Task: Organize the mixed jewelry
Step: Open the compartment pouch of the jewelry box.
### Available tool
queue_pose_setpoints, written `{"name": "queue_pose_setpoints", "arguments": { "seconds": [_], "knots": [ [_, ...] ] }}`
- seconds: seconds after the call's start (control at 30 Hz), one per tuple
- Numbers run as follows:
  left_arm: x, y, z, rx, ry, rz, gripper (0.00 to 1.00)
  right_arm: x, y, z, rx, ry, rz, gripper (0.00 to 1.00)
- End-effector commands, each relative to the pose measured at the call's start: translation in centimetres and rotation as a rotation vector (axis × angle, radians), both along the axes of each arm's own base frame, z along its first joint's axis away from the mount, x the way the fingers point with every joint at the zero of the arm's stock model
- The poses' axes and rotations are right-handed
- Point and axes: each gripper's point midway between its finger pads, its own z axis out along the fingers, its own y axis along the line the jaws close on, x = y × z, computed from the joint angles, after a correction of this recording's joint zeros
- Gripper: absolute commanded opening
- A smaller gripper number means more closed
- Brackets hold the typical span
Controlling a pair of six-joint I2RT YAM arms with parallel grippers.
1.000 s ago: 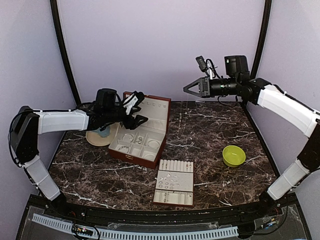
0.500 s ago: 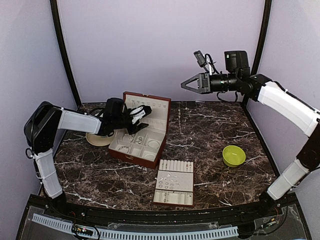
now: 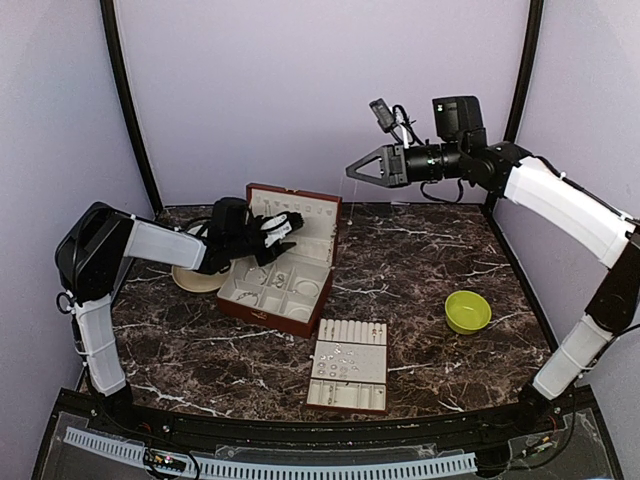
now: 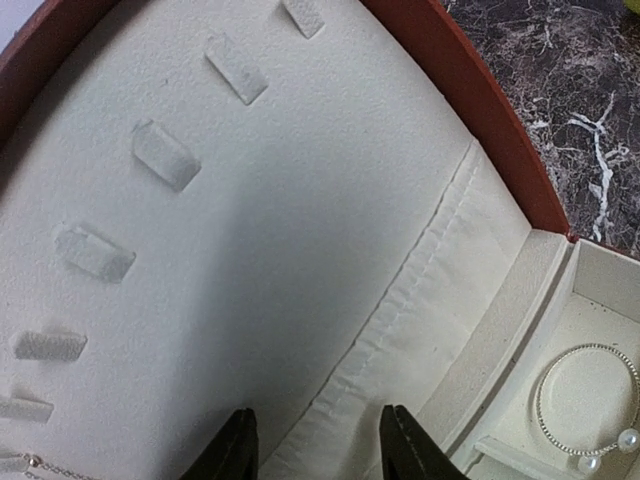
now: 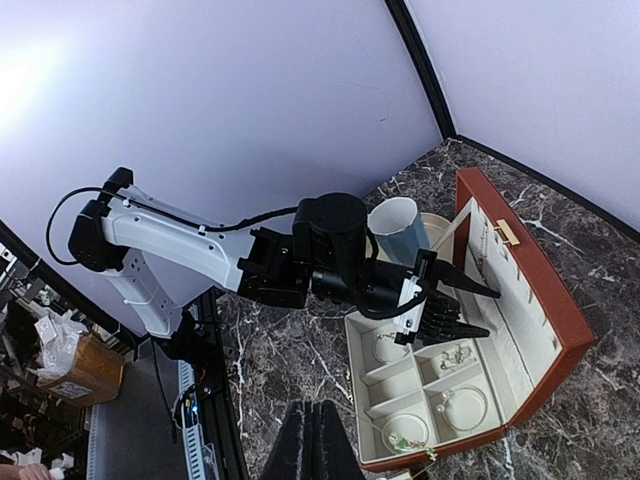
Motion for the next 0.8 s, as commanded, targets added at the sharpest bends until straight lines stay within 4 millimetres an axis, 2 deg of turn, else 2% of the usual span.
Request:
{"name": "queue_pose_setpoints", "arguments": {
  "seconds": [0.0,0.1,0.57,0.77],
  "knots": [
    [0.6,-0.4,3.5,-0.044,-0.113,-0.018,0.45,-0.2,0.8,0.9,0.015,-0.03,0.023,0.0],
    [0.8,-0.5,3.2,-0.038,-0.106,-0.022,0.46,-0.2,1.0,0.6,0.013,-0.024,0.027,0.0],
    [0.2,-0.1,-1.8,0.009,-0.016,-0.016,0.43,-0.7,1.6,0.2,0.01,-0.014,0.037,0.0],
    [-0.2,0.3,-2.7,0.014,-0.004,-0.007,0.39,-0.8,1.8,0.5,0.012,-0.017,0.04,0.0]
  ]
}}
